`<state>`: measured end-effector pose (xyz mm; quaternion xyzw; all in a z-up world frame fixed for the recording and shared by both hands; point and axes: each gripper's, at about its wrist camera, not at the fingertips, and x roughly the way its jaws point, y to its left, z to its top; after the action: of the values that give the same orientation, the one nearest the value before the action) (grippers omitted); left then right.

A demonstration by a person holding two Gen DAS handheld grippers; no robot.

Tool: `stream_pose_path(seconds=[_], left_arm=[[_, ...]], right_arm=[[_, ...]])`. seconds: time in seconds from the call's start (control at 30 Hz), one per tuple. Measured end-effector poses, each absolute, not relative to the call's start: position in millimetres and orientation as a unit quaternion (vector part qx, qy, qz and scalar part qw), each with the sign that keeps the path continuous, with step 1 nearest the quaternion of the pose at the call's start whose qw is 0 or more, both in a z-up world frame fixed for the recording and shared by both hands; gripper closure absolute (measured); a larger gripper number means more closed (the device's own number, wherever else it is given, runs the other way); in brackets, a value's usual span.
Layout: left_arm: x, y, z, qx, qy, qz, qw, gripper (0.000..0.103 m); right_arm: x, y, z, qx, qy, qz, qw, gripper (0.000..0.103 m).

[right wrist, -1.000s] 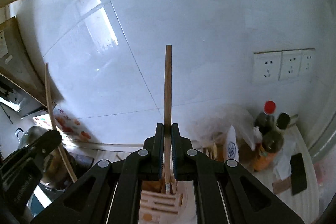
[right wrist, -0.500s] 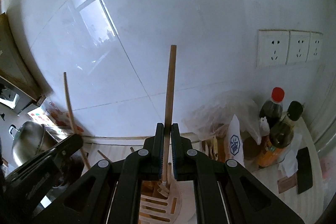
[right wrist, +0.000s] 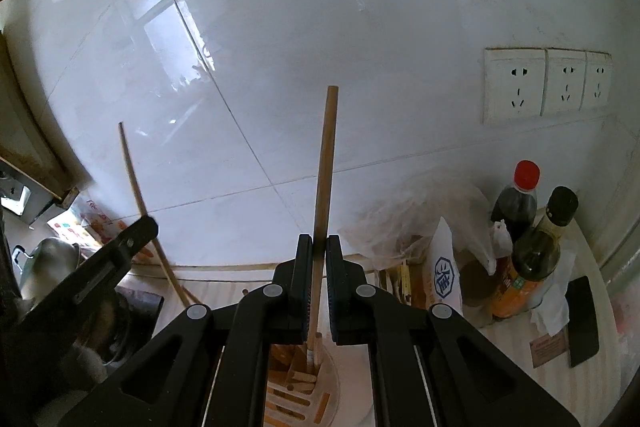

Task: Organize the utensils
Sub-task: 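Lift the left tool's chopstick into the pink holder while the right tool inserts its chopstick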

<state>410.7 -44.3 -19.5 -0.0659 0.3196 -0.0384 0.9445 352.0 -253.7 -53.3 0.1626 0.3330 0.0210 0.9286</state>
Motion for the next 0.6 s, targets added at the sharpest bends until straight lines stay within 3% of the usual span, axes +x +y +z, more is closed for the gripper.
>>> stream_pose_path(seconds=[0.6], left_arm=[[407.2,-42.9,-48.1,-0.073,0.361,-0.100,0.924,0.098]], right_arm=[[342.6,-256.6,-67.5,0.154,0.347,0.027,0.925,0.096]])
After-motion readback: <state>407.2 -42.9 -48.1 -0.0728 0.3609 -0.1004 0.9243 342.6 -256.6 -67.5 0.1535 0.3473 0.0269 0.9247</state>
